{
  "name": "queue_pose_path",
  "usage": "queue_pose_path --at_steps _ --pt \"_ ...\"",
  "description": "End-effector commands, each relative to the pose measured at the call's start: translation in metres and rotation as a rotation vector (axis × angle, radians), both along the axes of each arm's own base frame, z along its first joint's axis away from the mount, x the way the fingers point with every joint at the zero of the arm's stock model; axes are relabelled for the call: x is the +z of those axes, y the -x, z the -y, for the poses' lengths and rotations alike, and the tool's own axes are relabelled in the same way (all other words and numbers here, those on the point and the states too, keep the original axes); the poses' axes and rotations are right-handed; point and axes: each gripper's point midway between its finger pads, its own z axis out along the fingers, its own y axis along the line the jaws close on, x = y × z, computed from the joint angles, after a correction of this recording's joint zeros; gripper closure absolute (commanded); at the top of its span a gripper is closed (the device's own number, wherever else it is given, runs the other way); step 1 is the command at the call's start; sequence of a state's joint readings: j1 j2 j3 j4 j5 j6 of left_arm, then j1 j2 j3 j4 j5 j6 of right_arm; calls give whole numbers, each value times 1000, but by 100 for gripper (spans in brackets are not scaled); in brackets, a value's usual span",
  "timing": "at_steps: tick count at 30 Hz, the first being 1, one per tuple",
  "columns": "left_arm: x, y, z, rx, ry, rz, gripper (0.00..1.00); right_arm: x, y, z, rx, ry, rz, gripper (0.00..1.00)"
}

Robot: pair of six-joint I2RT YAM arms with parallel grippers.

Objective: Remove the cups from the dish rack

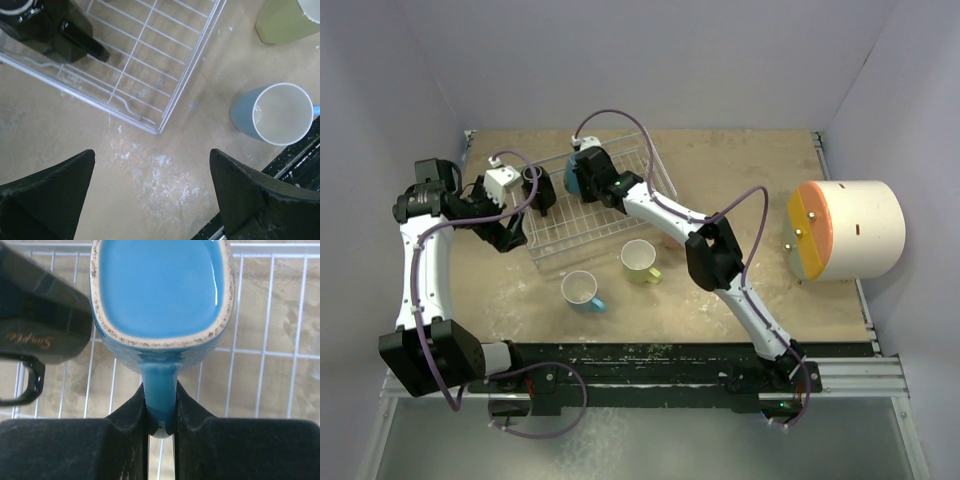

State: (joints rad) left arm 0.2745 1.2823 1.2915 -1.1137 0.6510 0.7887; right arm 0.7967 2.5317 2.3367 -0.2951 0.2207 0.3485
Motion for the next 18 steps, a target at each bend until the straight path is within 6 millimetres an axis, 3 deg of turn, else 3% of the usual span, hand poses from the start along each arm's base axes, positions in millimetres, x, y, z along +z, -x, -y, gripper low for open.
queue_pose_path --at_steps 1,8,12,18 --pt "38 -27 19 -98 76 193 1 126 2 18 -42 -108 172 100" --pt "86 -27 56 -346 41 571 1 176 51 42 -10 -198 103 100" --pt "104 -33 81 -457 -31 733 1 216 92 59 12 -356 50 100" --pt "126 -32 124 -569 -117 899 0 240 162 78 91 -575 -103 100"
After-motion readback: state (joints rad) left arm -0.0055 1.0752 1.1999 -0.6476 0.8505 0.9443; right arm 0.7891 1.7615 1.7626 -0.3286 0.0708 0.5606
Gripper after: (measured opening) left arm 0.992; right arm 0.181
